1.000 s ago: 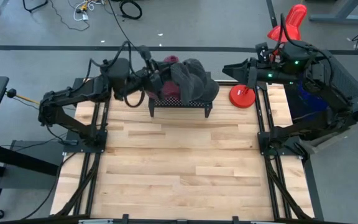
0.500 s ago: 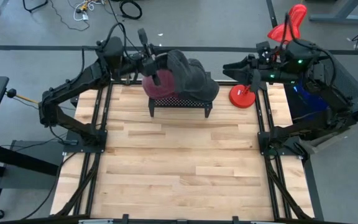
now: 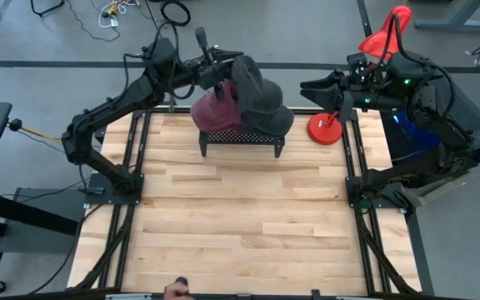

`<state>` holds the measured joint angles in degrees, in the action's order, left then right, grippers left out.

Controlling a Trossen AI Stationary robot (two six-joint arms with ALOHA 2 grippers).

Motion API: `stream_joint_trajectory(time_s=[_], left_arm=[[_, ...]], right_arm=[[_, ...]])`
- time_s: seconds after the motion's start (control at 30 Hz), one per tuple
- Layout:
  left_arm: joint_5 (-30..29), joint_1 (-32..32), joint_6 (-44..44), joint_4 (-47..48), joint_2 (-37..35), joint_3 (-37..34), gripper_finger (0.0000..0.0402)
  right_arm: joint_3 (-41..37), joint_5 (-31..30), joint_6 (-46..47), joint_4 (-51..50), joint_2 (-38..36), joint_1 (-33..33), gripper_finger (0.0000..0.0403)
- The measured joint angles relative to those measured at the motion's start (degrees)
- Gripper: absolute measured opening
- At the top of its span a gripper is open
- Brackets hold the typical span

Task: Pick & Place hat
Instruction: Put the black cap on top of the stacked black caps on the shelf

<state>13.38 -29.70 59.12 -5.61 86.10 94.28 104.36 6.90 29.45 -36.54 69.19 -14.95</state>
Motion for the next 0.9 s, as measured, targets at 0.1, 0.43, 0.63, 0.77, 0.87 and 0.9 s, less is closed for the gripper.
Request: stream_joint_trajectory(time_s=[0.1, 0.43, 0.63, 0.77, 0.87, 0.9], left_arm=[[1.3, -1.1, 0.0, -2.3, 2.0, 0.0, 0.005], [3.3, -2.1, -0.4, -12.7, 9.4, 0.0, 0.005], [0.6, -2.6, 0.3, -17.7, 13.2, 0.0, 0.005], [0.7, -3.1, 0.5, -19.4, 15.0, 0.0, 0.005], [1.6, -3.6, 0.6, -18.9, 15.8, -0.1, 0.005], [2.1, -3.5, 0.5, -20.2, 16.1, 0.0, 0.0051]], right_arm=[[0.0, 0.0, -0.2, -0.1, 0.0, 0.0, 0.0204], [0.0, -3.5, -1.5, -2.8, 0.1, 0.0, 0.0204], [0.0, -4.9, -2.2, -3.6, 0.2, 0.0, 0.0204], [0.0, -4.9, -2.3, -3.8, 0.2, 0.0, 0.0204], [0.0, -4.9, -2.5, -4.7, 0.2, 0.0, 0.0204], [0.0, -4.9, -2.5, -5.1, 0.2, 0.0, 0.0204]])
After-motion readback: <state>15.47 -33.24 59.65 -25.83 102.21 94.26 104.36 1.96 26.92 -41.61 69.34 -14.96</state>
